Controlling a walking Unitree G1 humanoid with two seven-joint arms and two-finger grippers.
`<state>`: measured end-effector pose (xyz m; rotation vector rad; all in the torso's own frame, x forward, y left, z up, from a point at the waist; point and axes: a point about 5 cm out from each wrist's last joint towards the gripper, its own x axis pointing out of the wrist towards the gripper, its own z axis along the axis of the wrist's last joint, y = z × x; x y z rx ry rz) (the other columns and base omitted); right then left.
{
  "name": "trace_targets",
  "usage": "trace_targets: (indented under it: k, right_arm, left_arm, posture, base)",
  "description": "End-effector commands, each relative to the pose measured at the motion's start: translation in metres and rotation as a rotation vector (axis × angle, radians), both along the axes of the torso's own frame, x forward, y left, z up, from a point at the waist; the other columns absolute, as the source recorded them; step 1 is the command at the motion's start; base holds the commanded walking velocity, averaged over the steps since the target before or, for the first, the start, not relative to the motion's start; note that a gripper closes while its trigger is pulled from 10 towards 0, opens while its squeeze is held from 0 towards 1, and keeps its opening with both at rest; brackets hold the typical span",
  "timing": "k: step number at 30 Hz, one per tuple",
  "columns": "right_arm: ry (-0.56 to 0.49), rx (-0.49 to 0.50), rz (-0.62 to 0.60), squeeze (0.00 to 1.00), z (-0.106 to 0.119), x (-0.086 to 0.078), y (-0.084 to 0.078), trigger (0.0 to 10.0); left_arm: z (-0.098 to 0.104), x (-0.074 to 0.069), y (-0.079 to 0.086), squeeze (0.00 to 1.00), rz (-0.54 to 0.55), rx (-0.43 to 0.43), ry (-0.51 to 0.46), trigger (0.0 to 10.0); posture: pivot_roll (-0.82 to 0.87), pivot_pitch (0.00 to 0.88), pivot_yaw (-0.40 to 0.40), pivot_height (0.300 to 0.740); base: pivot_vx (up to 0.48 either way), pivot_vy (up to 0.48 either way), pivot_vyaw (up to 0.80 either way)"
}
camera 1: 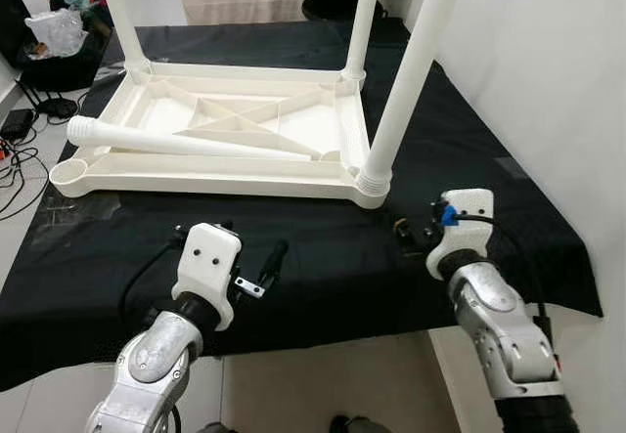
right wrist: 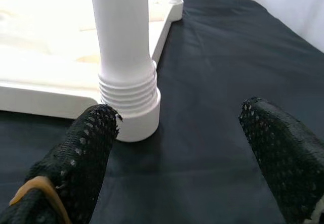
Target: Building children table
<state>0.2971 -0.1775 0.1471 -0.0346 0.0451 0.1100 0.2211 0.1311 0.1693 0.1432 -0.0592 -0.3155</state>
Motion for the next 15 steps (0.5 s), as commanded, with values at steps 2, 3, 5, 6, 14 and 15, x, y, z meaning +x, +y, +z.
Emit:
trace_targets:
  k: [2, 3, 5, 6, 14, 15]
  right_arm:
    - [-0.019, -0.011, -0.013, 0.00, 0.002, 0.001, -0.006, 10.0]
    - [-0.021, -0.012, -0.021, 0.00, 0.003, 0.003, -0.007, 10.0]
    - [-0.027, -0.019, -0.031, 0.00, 0.004, 0.005, -0.010, 10.0]
    - [-0.031, -0.022, -0.048, 0.00, 0.005, 0.006, -0.012, 10.0]
    - [-0.058, -0.010, -0.061, 0.00, 0.011, 0.012, -0.017, 10.0]
    - [-0.061, 0.009, -0.053, 0.00, 0.013, 0.014, -0.016, 10.0]
  left_arm:
    - [-0.003, 0.001, 0.001, 0.00, 0.007, 0.010, 0.008, 10.0]
    - [-0.003, 0.001, 0.001, 0.00, 0.014, 0.017, 0.005, 10.0]
    - [-0.004, 0.001, 0.002, 0.00, 0.018, 0.018, 0.005, 10.0]
    - [-0.004, 0.000, 0.002, 0.00, 0.014, 0.020, 0.007, 10.0]
    - [-0.005, 0.000, 0.002, 0.00, 0.033, -0.008, 0.015, 10.0]
    - [-0.005, 0.000, 0.002, 0.00, 0.031, 0.000, 0.010, 10.0]
  posture:
    - [0.06, 0.099, -0.049, 0.740]
    - [0.06, 0.098, -0.050, 0.740]
    - [0.06, 0.098, -0.050, 0.740]
    - [0.06, 0.097, -0.050, 0.740]
    - [0.06, 0.087, -0.051, 0.740]
    - [0.06, 0.085, -0.052, 0.740]
  base:
    - [0.249, -0.407, 0.00]
    - [0.292, -0.379, 0.00]
    - [0.296, -0.375, 0.00]
    - [0.292, -0.375, 0.00]
    - [0.038, -0.032, 0.00]
    - [0.000, 0.000, 0.00]
